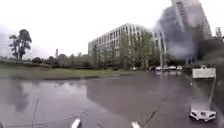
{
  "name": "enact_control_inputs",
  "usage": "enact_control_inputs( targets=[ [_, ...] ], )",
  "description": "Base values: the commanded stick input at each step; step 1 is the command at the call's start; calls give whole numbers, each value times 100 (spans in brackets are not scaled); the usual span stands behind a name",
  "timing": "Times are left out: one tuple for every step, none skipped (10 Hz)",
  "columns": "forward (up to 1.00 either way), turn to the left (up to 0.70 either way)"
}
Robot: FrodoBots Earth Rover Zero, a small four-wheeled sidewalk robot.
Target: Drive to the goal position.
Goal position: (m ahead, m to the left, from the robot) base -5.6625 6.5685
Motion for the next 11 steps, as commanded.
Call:
enact_control_inputs(
  targets=[
    [1, 0],
    [3, 0],
    [4, 0],
    [4, 0],
    [5, 0],
    [5, 0],
    [5, 0],
    [5, 0],
    [5, 0],
    [5, 0],
    [5, 0]
  ],
)
